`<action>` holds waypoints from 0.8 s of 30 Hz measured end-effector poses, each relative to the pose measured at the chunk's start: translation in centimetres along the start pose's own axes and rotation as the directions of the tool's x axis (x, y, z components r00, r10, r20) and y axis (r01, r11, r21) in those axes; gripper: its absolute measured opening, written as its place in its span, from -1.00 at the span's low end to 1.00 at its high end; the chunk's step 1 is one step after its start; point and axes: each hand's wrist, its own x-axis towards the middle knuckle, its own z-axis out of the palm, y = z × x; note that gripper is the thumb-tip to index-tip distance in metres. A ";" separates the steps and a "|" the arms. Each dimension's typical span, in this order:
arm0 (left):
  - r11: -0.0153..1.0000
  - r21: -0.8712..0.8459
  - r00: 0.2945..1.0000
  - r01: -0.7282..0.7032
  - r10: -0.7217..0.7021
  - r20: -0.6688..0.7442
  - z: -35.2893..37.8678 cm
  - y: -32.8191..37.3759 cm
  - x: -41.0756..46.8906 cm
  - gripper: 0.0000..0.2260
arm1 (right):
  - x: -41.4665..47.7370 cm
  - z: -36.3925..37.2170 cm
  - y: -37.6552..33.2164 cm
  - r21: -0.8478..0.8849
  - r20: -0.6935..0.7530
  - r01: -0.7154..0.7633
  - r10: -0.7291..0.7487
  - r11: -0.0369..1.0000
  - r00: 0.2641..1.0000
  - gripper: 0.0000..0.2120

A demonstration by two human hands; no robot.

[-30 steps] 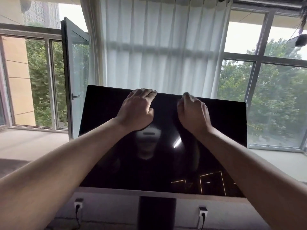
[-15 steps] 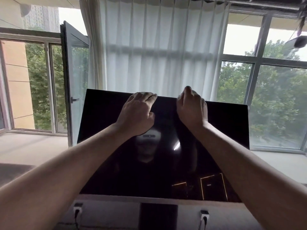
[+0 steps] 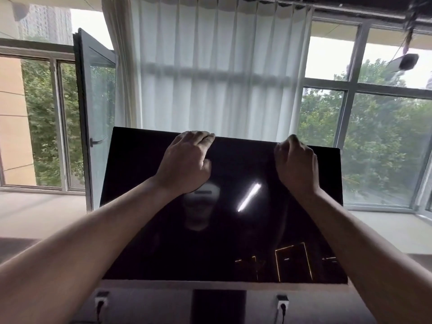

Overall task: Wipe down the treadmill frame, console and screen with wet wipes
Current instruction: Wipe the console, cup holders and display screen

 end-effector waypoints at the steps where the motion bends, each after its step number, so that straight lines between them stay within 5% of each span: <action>1: 1.000 0.000 1.000 0.001 -0.001 0.003 0.1 0.0 0.0 -0.38 | 0.1 0.2 -0.4 -0.005 -0.015 -0.044 0.044 0.999 0.999 -0.84; 4: 1.000 0.001 1.000 0.012 -0.012 0.004 0.2 0.1 0.1 -0.37 | 0.0 2.0 -4.0 0.014 -0.039 -0.058 0.059 0.998 0.998 -0.85; 10: 1.000 0.005 1.000 0.012 -0.012 -0.009 0.2 0.2 0.0 -0.36 | -2.0 3.2 -7.9 0.162 0.120 0.305 -0.326 0.938 0.938 -0.88; 13: 1.000 0.010 1.000 -0.002 0.002 -0.009 0.3 0.1 -0.1 -0.38 | -1.8 1.3 -3.1 0.100 0.079 0.210 -0.219 0.972 0.973 -0.86; 17: 1.000 0.022 1.000 0.002 -0.001 -0.011 0.3 0.5 -0.1 -0.39 | -1.1 -0.5 1.6 0.035 -0.013 -0.094 0.095 0.995 0.995 -0.81; 19: 1.000 0.021 1.000 0.016 -0.015 -0.023 0.4 1.2 0.2 -0.43 | -1.8 -0.1 0.3 0.057 -0.013 -0.111 0.111 0.992 0.994 -0.84; 22: 1.000 -0.008 1.000 -0.021 0.021 -0.001 1.1 2.7 0.9 -0.40 | -5.2 0.5 -2.5 0.129 0.122 0.115 -0.131 0.985 0.984 -0.89; 24: 0.999 -0.039 0.999 -0.034 0.035 0.014 1.6 3.5 1.1 -0.35 | -7.6 0.1 -2.2 0.139 0.282 0.257 -0.287 0.956 0.916 -0.92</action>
